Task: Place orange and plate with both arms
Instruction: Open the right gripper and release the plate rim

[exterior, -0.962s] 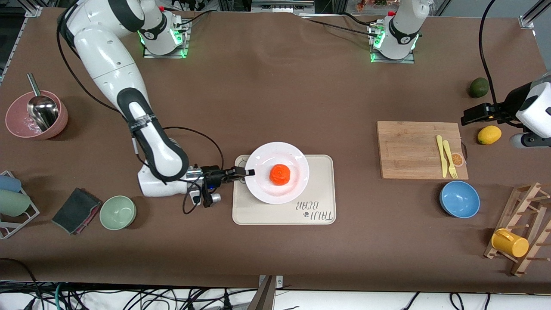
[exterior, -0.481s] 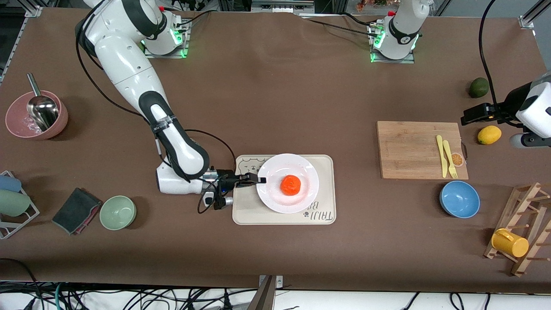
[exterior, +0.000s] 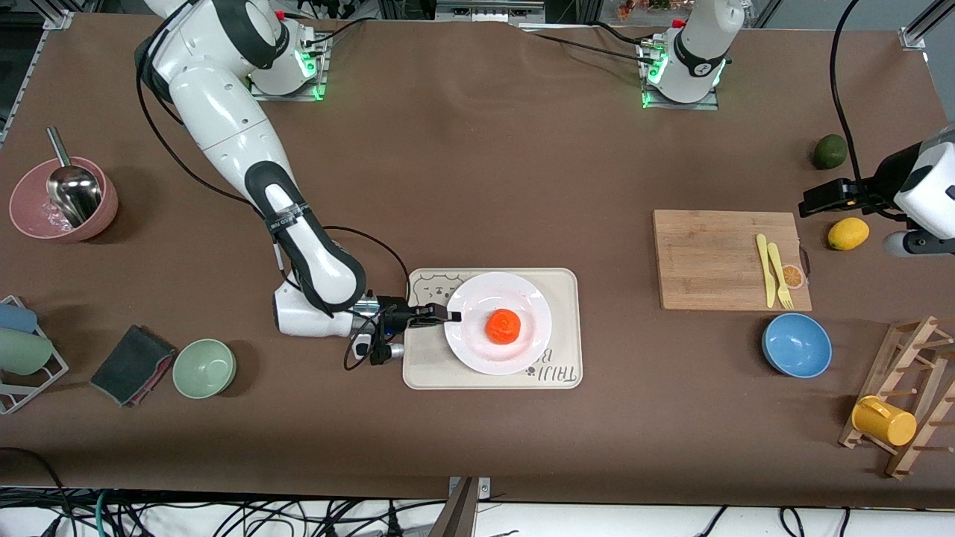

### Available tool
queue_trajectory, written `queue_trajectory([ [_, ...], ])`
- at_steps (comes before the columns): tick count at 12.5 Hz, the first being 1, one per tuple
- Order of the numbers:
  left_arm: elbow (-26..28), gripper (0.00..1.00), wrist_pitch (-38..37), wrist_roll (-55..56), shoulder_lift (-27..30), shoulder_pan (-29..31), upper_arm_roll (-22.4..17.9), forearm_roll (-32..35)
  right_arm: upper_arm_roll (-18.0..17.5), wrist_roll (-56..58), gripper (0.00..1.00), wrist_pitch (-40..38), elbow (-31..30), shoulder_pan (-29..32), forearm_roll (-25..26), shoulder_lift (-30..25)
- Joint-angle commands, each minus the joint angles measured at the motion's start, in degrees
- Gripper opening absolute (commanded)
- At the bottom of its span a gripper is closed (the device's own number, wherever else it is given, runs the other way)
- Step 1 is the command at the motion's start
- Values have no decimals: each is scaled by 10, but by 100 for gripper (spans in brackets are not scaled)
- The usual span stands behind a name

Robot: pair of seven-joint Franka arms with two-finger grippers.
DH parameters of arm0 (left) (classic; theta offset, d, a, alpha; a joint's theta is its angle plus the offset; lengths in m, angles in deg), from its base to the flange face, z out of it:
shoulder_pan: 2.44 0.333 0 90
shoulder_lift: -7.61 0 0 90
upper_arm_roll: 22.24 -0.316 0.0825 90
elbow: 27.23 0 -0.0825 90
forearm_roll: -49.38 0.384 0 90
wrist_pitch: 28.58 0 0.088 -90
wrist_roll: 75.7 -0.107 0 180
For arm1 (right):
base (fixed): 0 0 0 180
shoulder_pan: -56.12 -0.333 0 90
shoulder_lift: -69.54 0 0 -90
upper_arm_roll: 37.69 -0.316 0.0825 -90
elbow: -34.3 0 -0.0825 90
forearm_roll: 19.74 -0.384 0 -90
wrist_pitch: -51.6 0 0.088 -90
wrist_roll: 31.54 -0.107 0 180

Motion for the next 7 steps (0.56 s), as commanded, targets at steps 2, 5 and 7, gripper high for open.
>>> queue_trajectory([
  [2,-3,100,-2,-10,2,3,-1,-14,-4,5,100,4,33,-10,7,8],
  [5,-3,100,-2,-10,2,3,-1,-14,-4,0,100,-1,39,-10,136,-12],
  [7,-3,100,-2,-10,2,2,-1,-14,-7,-2,100,-3,39,-12,245,-28],
])
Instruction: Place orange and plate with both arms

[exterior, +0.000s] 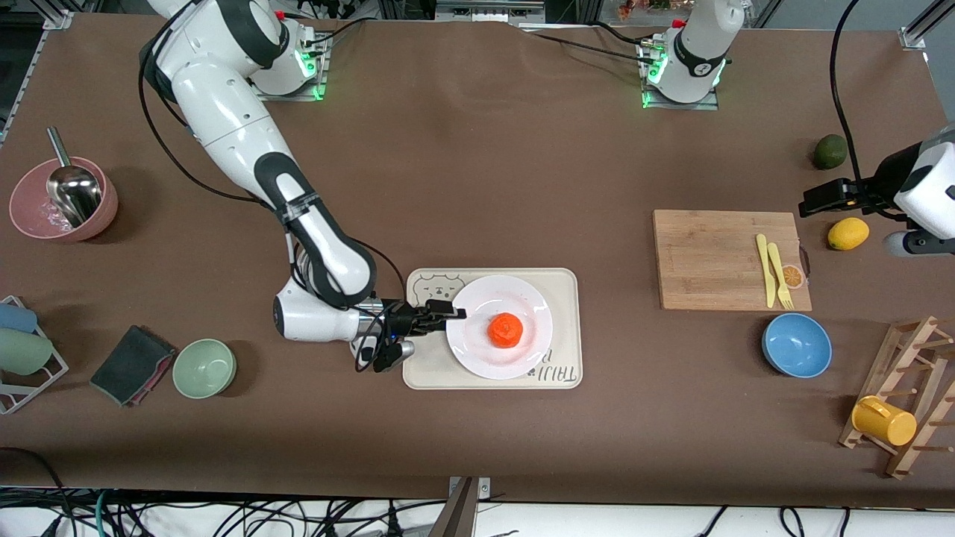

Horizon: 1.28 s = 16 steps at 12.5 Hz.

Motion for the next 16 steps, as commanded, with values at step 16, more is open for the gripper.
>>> queue_trajectory([
  [16,-3,100,-2,-10,2,3,0,-14,90,-118,100,-355,-1,12,621,-310],
])
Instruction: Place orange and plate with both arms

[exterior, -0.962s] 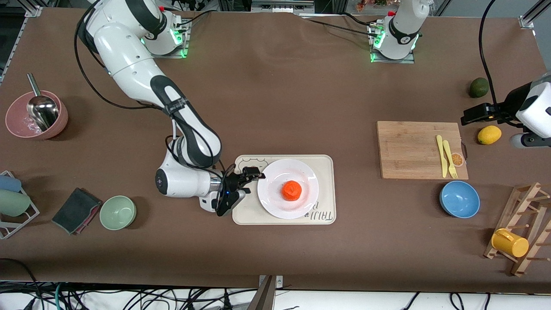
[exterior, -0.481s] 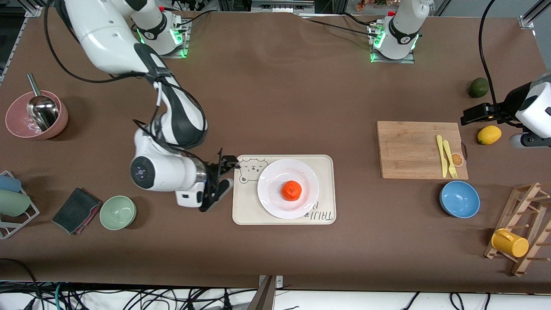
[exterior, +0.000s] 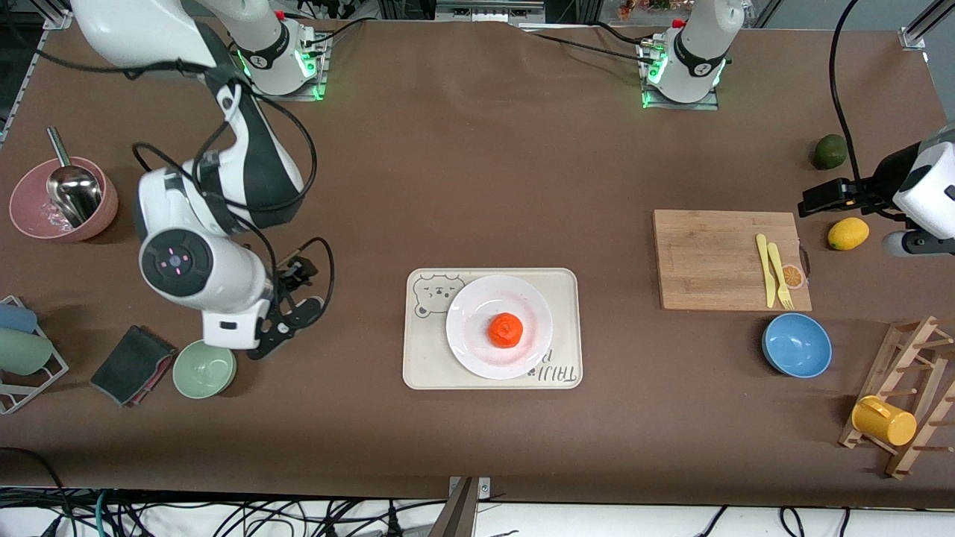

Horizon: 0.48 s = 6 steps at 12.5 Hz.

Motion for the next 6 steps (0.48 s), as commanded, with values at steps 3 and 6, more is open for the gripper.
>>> queue_trajectory([
  [3,-3,100,-2,-10,2,2,-1,-14,40,-8,100,-56,-13,-3,38,-102],
  [6,-3,100,-2,-11,2,3,-1,-14,40,-84,100,-71,-102,-1,35,-186],
])
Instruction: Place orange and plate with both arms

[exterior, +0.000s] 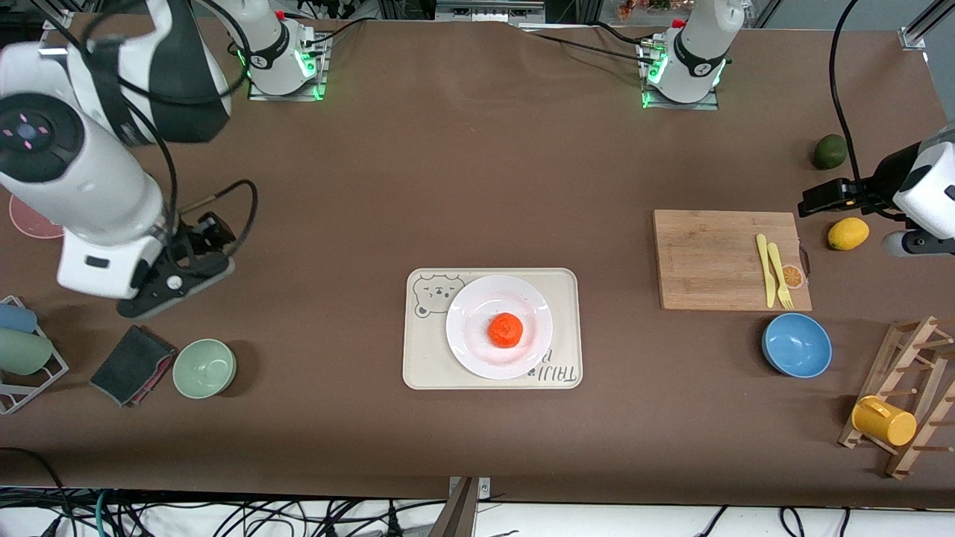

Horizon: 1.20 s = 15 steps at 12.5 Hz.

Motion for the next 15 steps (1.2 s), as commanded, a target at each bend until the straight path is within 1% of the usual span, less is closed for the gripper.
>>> queue_trajectory([
  [1,-3,100,-2,-11,1,3,-1,-14,-4,-85,100,11,-151,12,-5,-105],
  [2,-3,100,-2,-11,2,3,-1,-13,-5,-112,100,26,-206,19,-38,-140],
  [4,-3,100,-2,-11,1,3,-1,-13,-5,-168,100,96,-311,46,-111,-204],
  [6,-3,100,-2,-11,2,3,-1,-13,-4,-231,100,154,-396,51,-148,-258],
  [7,-3,100,-2,-11,2,3,-1,-13,0,-269,100,170,-416,56,-155,-273],
  [9,-3,100,-2,-11,2,3,-1,-13,-1,-264,100,157,-407,120,-177,-279],
  [10,-3,100,-2,-12,1,3,-1,-14,0,-227,100,151,-381,122,-169,-277],
  [11,-3,100,-1,-11,1,3,-1,-14,0,-202,100,126,-353,126,-167,-272],
  [13,-3,100,-1,-11,1,3,-2,-14,21,-183,100,57,-313,120,-173,-262],
  [14,-3,100,-2,-11,2,3,-2,-14,32,-182,100,30,-303,118,-180,-261],
  [15,-3,100,-1,-11,1,3,-2,-14,49,-183,100,18,-296,102,-184,-261],
])
